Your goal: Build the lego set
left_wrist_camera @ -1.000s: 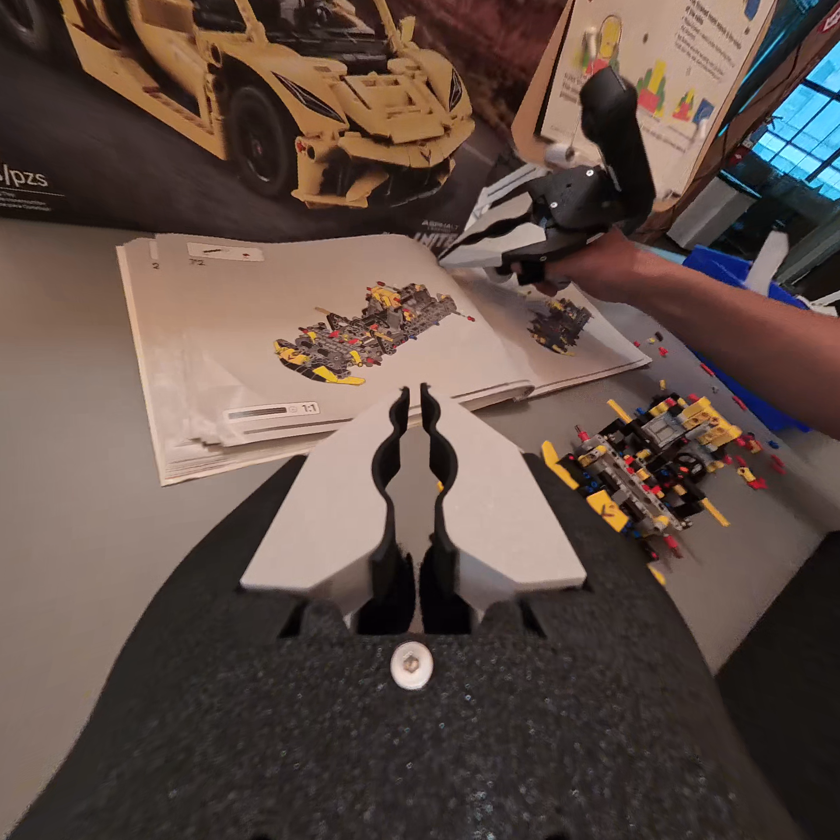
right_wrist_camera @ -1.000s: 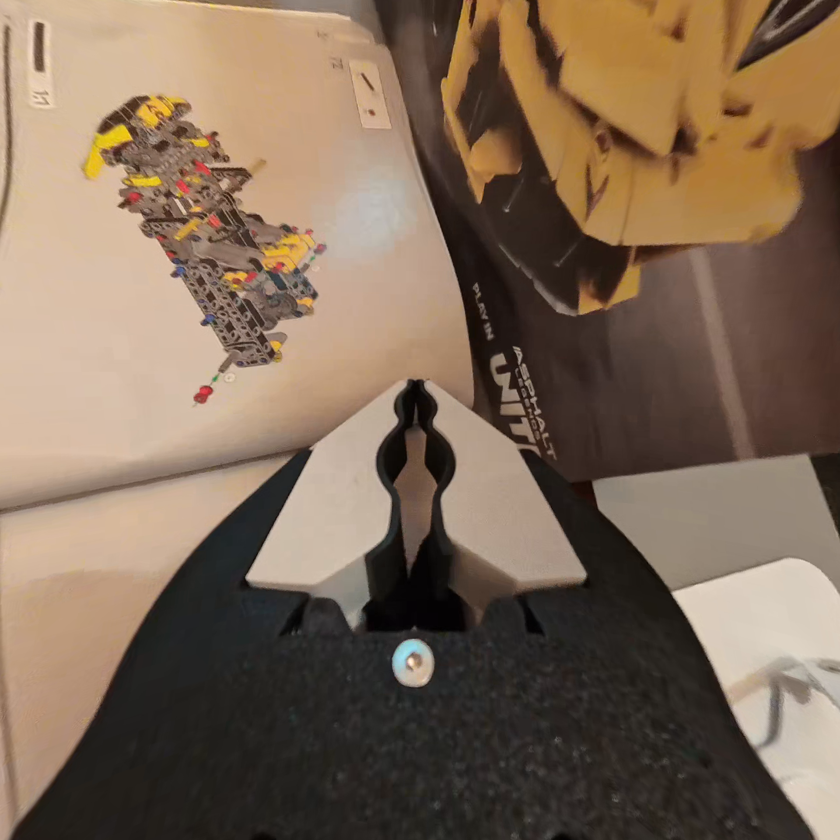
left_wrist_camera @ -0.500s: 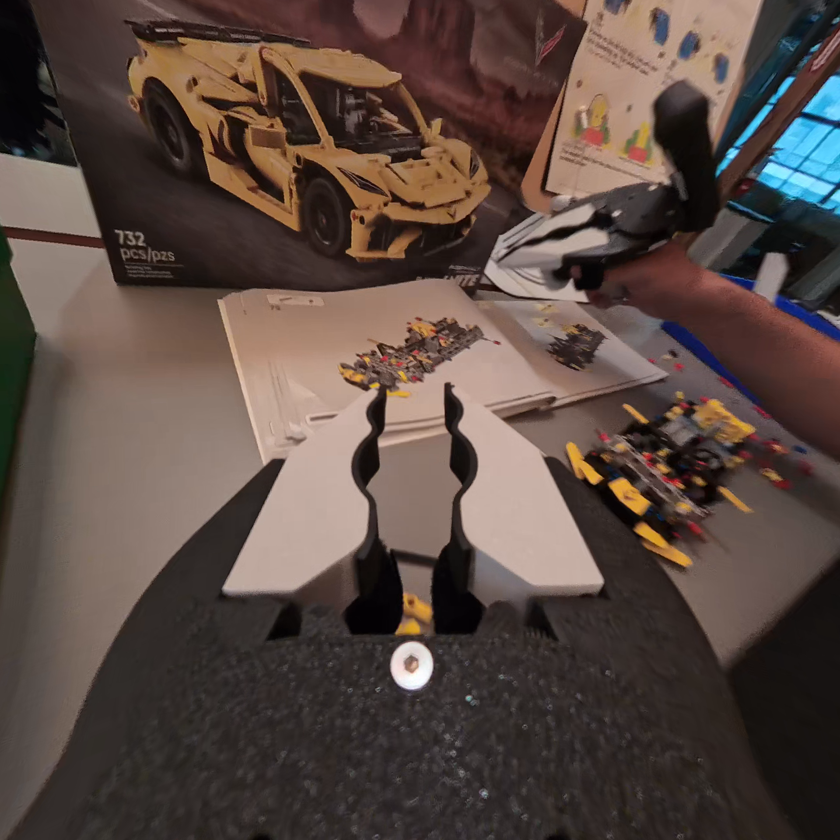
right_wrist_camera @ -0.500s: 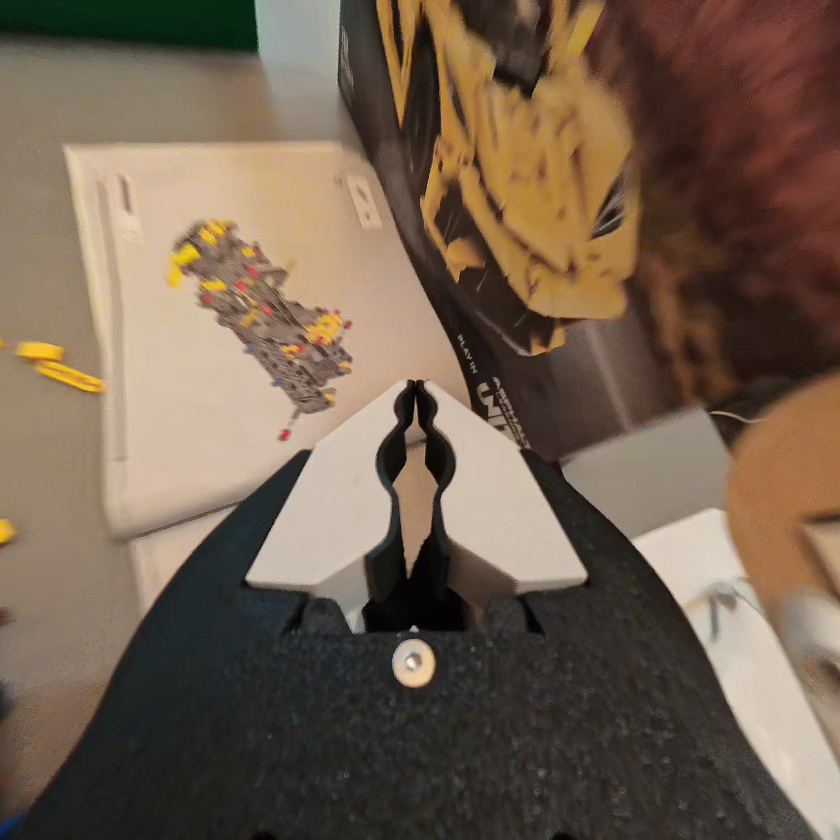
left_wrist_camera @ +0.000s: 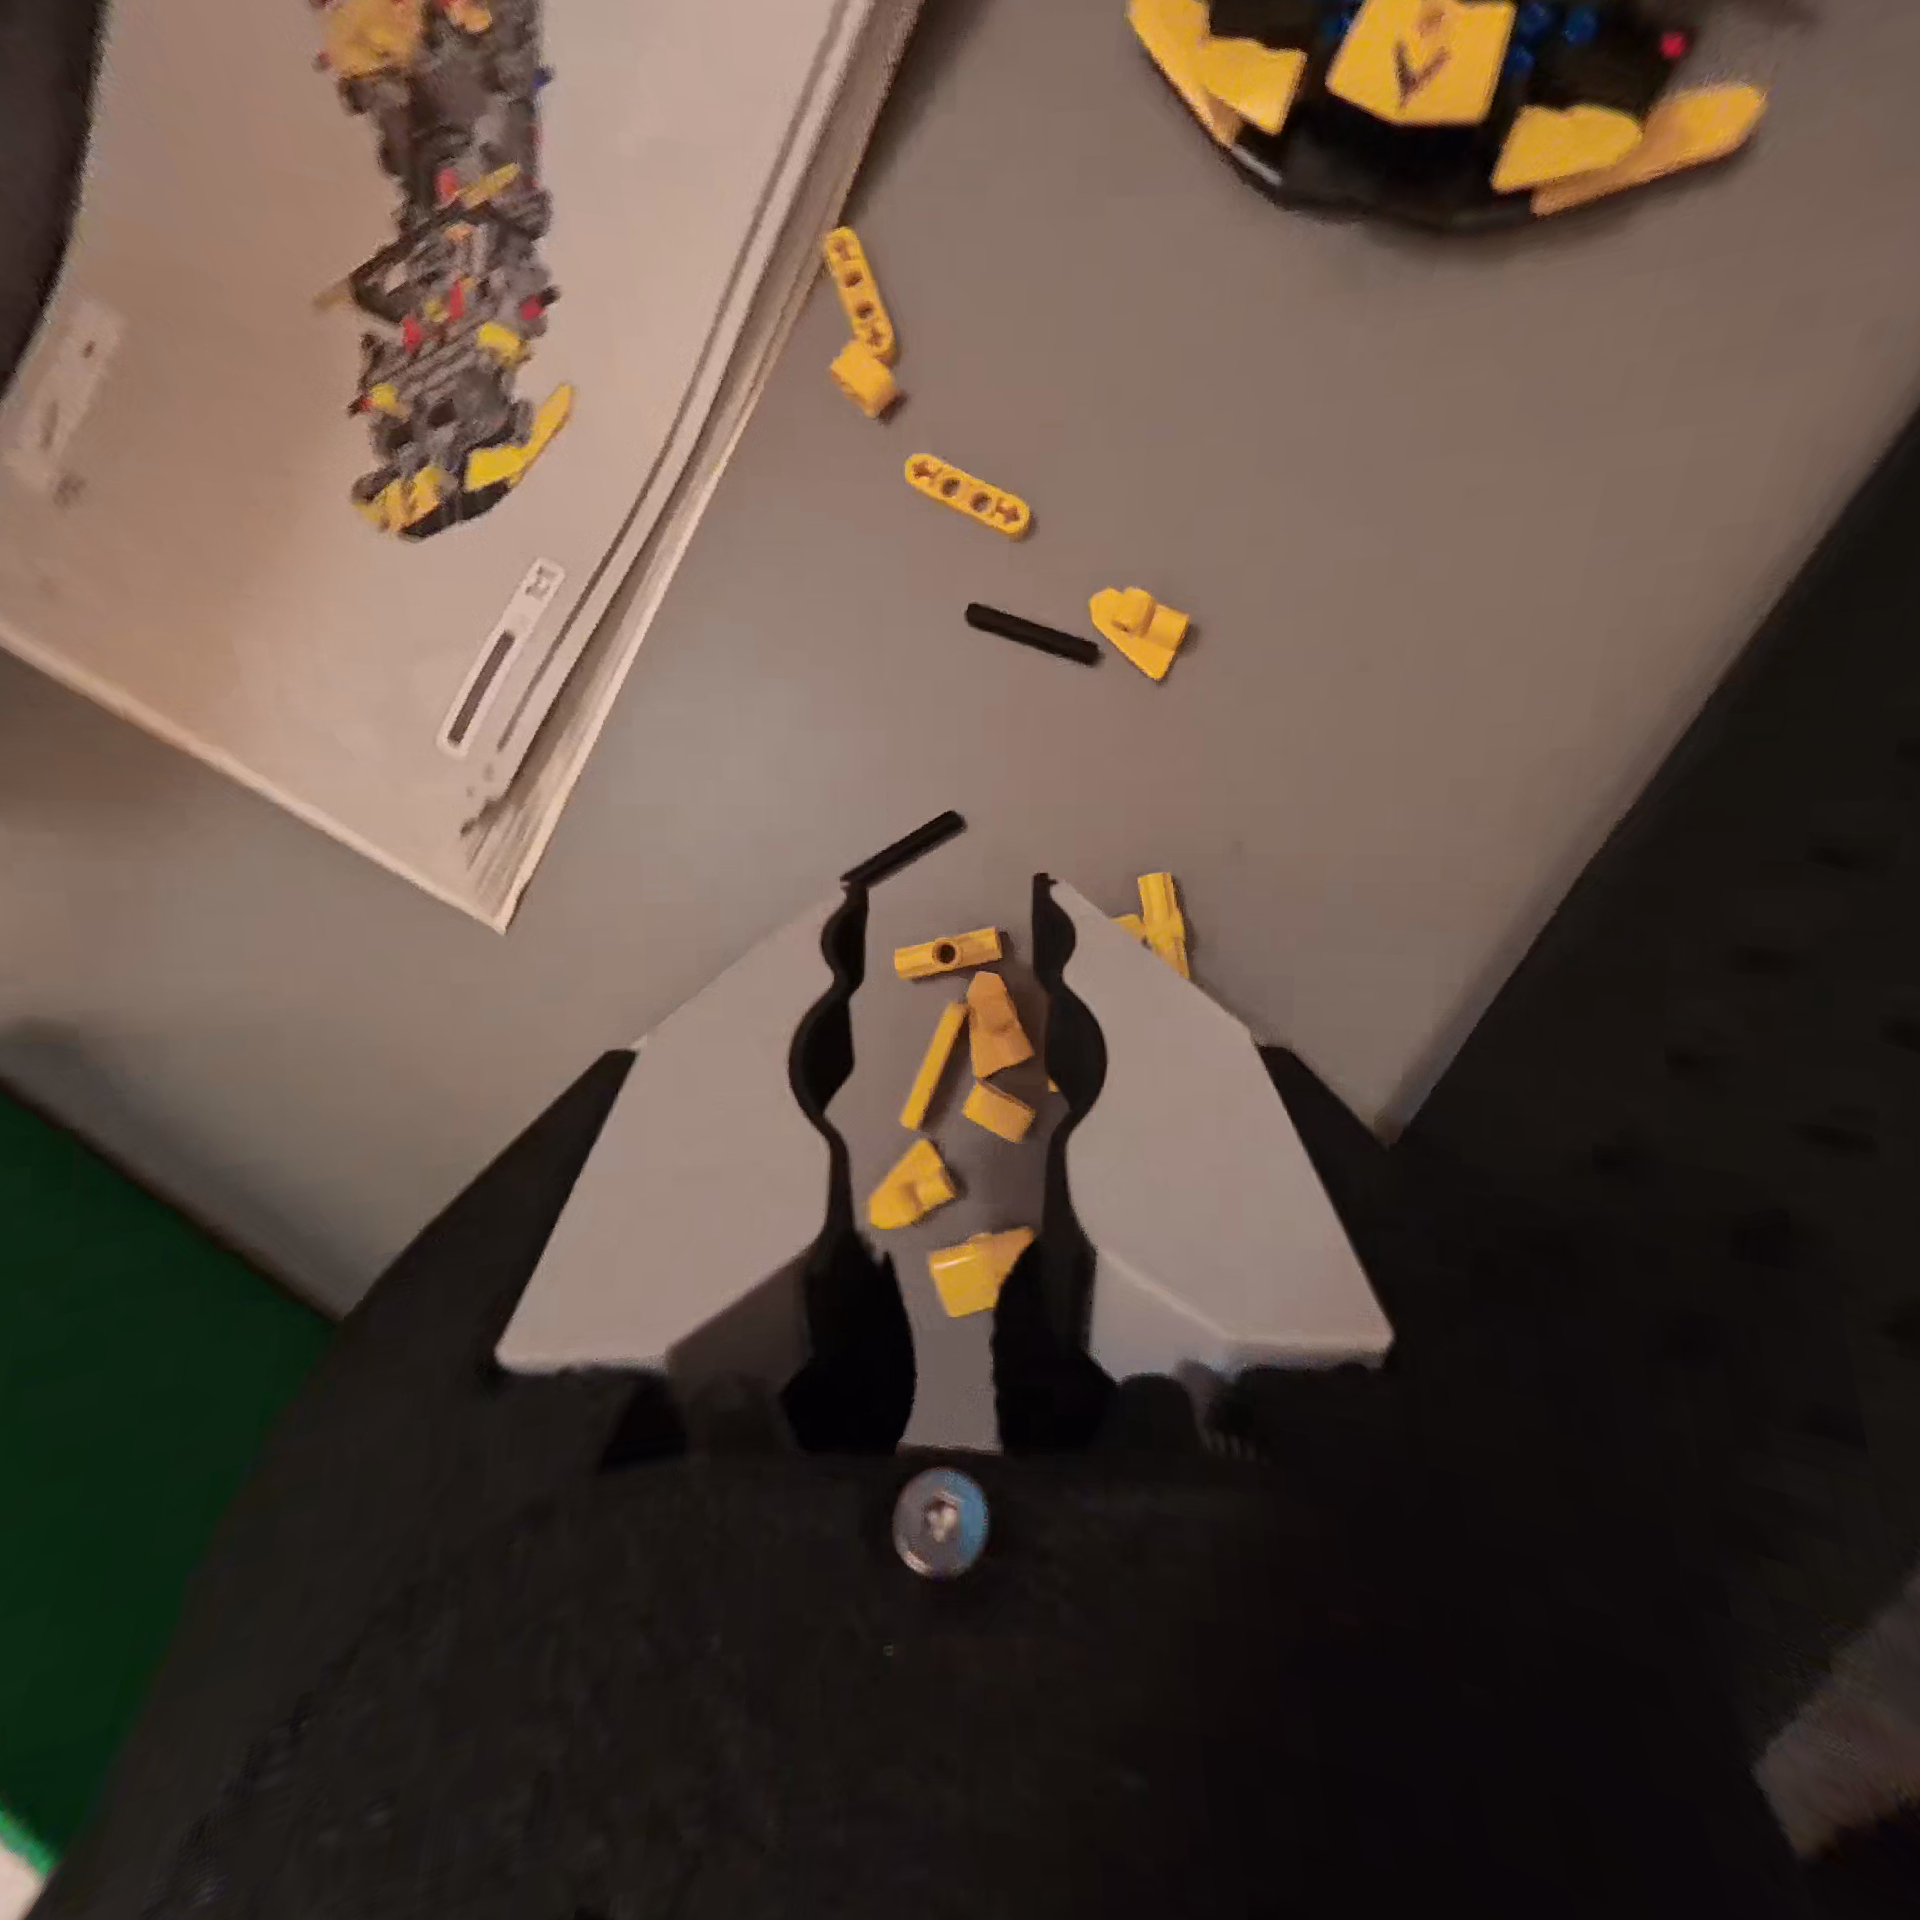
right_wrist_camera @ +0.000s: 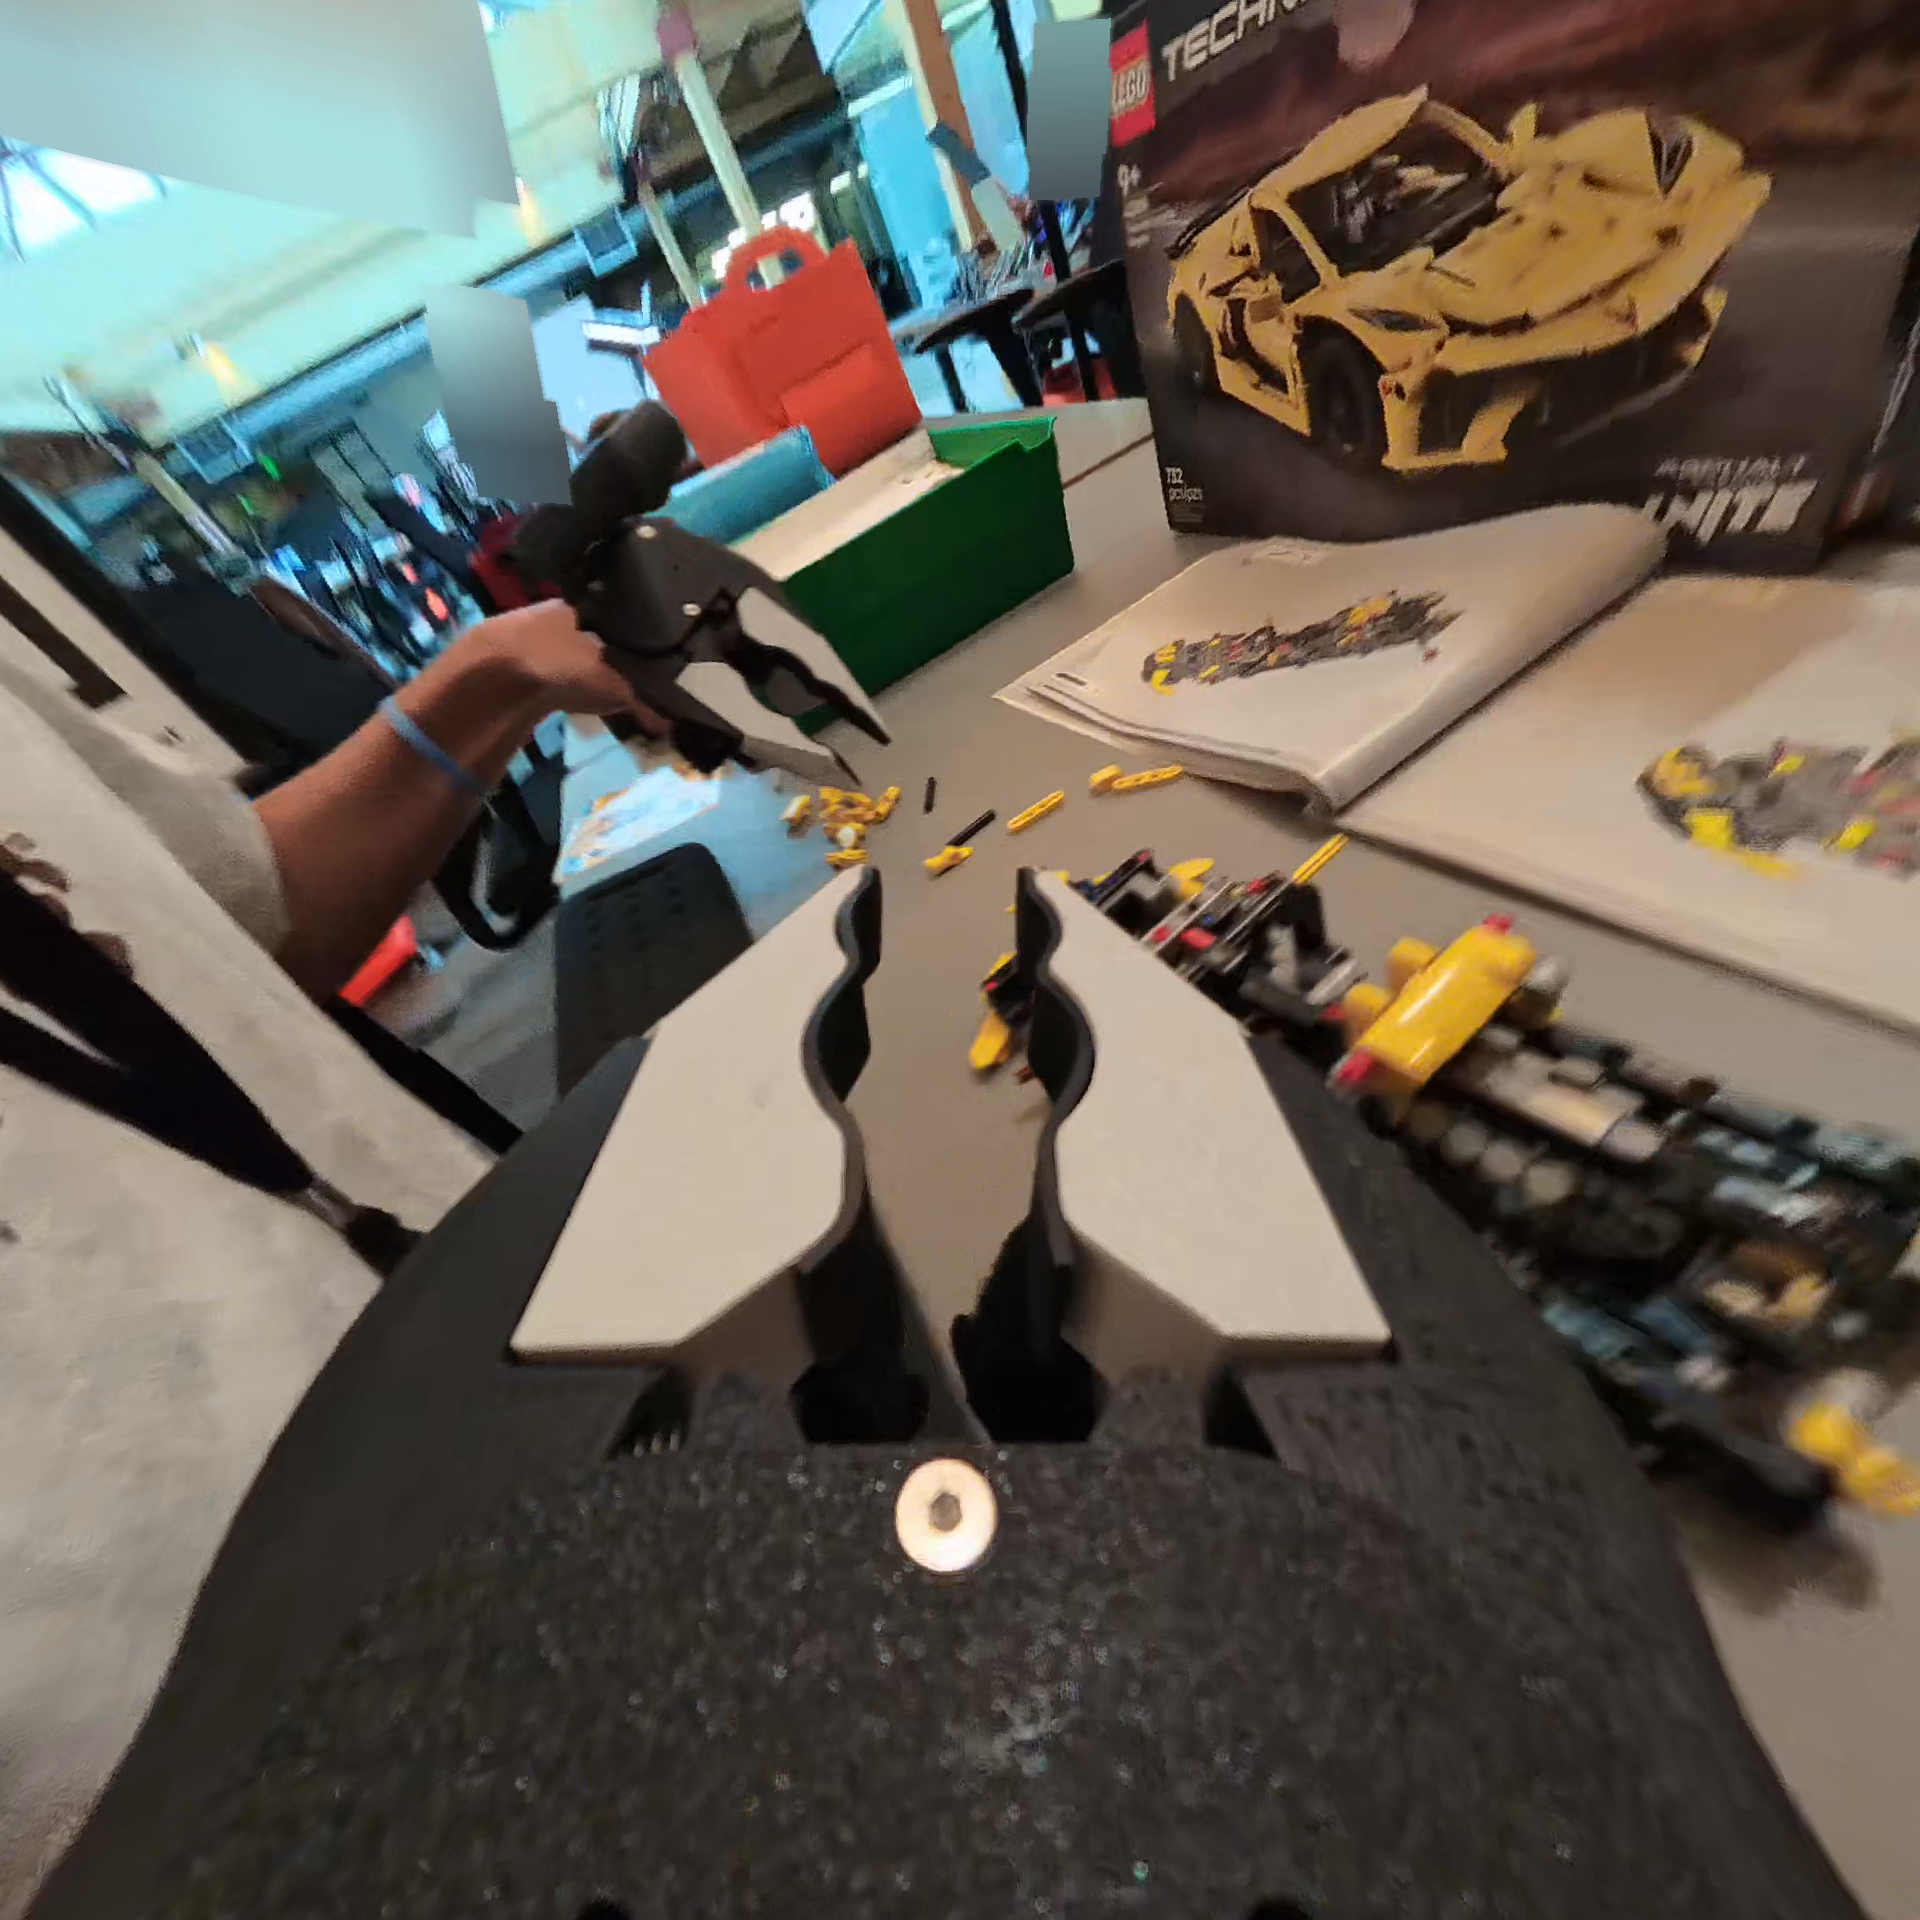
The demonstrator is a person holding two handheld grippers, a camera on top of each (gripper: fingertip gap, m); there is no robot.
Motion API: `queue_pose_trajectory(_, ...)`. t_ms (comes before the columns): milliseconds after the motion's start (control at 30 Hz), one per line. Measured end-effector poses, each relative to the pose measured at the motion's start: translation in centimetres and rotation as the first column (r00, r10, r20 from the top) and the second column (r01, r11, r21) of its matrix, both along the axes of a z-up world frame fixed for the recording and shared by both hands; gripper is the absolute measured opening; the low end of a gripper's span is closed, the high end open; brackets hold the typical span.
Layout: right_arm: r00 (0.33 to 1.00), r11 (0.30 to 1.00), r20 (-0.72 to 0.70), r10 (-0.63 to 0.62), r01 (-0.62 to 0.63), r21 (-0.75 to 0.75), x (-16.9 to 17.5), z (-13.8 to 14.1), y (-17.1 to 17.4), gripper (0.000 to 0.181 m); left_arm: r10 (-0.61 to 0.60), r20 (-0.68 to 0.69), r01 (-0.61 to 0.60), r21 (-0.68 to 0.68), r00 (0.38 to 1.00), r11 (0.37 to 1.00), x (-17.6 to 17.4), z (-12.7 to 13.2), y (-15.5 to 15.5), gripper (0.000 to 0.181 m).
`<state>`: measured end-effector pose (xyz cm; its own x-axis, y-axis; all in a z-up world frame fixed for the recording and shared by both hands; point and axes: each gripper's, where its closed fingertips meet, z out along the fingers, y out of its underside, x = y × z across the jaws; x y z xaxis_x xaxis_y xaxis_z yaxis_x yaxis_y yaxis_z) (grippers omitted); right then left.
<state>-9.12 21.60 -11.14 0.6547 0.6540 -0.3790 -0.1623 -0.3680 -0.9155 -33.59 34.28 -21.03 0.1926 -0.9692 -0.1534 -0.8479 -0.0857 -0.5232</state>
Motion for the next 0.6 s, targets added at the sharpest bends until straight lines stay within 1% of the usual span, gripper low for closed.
queue_pose_trajectory(100, 0.995, 1.000, -0.098, 0.016, -0.015, 0.010, -0.7, -0.5, -1.8, 0.026, -0.174, -0.042, 0.171, -0.069, 0.984, 0.983, 0.8, 0.3, 0.3, 0.032)
queue_pose_trajectory(133, 0.992, 0.998, -0.112, 0.058, -0.054, 0.043, -1.2, -0.5, -2.5, 0.028, -0.214, -0.060, 0.208, -0.087, 0.975, 0.974, 1.0, 0.2, 0.6, 0.032)
queue_pose_trajectory(167, 0.983, 0.989, -0.133, 0.127, -0.114, 0.098, -1.9, -0.1, -3.4, 0.030, -0.244, -0.092, 0.234, -0.106, 0.965, 0.966, 1.0, -0.1, 0.8, 0.032)
queue_pose_trajectory(200, 0.974, 0.982, -0.159, 0.160, -0.141, 0.125, -2.2, 0.1, -3.9, 0.028, -0.272, -0.122, 0.257, -0.128, 0.955, 0.958, 1.1, -0.4, 1.0, 0.032)
queue_pose_trajectory(267, 0.958, 0.972, -0.194, 0.209, -0.182, 0.146, -2.1, 0.8, -4.2, 0.028, -0.323, -0.161, 0.301, -0.151, 0.932, 0.942, 1.3, -0.9, 1.2, 0.032)
queue_pose_trajectory(300, 0.955, 0.970, -0.207, 0.214, -0.182, 0.163, -1.9, 1.1, -4.3, 0.028, -0.348, -0.178, 0.323, -0.155, 0.920, 0.933, 1.4, -1.2, 1.2, 0.031)
queue_pose_trajectory(367, 0.948, 0.967, -0.231, 0.219, -0.180, 0.178, -1.5, 1.4, -4.5, 0.029, -0.389, -0.188, 0.356, -0.185, 0.902, 0.916, 1.4, -1.7, 1.0, 0.031)
queue_pose_trajectory(467, 0.941, 0.960, -0.231, 0.246, -0.203, 0.193, -1.6, 1.5, -5.0, 0.029, -0.406, -0.199, 0.359, -0.234, 0.892, 0.904, 1.2, -2.3, 0.9, 0.031)
queue_pose_trajectory(600, 0.937, 0.956, -0.223, 0.267, -0.230, 0.181, -2.1, 1.2, -5.1, 0.028, -0.417, -0.279, 0.361, -0.230, 0.865, 0.904, 0.2, -3.4, 1.6, 0.029)
